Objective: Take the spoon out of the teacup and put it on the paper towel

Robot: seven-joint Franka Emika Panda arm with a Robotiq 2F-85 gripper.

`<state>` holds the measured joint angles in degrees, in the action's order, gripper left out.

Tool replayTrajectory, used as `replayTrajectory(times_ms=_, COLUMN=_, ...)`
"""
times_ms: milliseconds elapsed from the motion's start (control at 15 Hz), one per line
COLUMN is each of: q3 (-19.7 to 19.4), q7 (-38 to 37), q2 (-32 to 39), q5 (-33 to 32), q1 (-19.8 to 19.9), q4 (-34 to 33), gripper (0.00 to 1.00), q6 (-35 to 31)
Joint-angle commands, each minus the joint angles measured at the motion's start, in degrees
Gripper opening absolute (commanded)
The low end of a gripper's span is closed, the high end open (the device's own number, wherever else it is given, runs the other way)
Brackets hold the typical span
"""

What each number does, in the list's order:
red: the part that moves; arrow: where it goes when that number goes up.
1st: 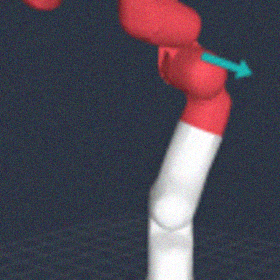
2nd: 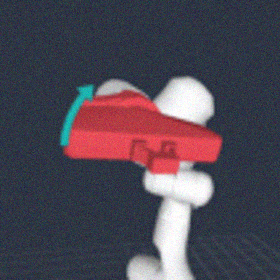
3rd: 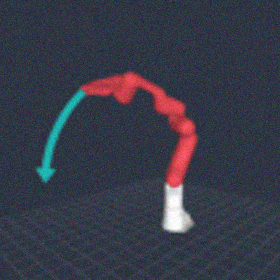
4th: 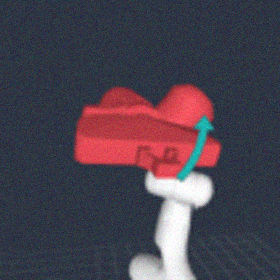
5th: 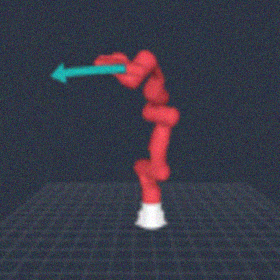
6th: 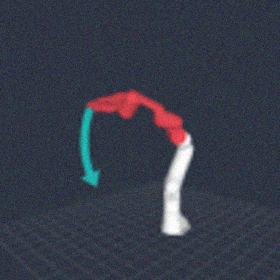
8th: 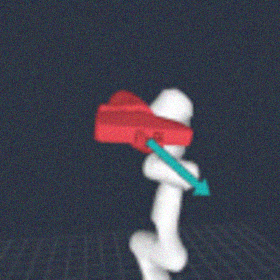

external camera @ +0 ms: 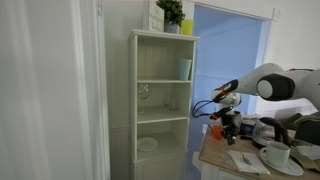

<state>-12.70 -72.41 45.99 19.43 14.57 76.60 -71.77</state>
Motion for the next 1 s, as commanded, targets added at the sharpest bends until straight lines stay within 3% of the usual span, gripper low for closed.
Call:
replayTrajectory(times_ms=0, q3=0.26, q7=-0.78, q2=2.54, q5=1.54, q1=1.01, q4=-3.63, gripper=0.36, q6=2.19)
replayTrajectory(times_ms=67, q3=0.24, q7=-0.79, q2=2.76, q5=1.5, q1=1.03, q4=-3.78, gripper=0.46, q6=2.18)
replayTrajectory(times_ms=200, q3=0.25, q7=-0.78, q2=3.21, q5=1.48, q1=1.05, q4=-4.15, gripper=0.51, q6=2.03)
replayTrajectory(times_ms=467, q3=0.17, q7=-0.95, q2=3.67, q5=1.4, q1=0.9, q4=-4.32, gripper=0.72, q6=1.17)
replayTrajectory(times_ms=933, q3=-0.1, q7=-1.24, q2=3.09, q5=1.3, q1=0.42, q4=-3.03, gripper=0.81, q6=-2.53)
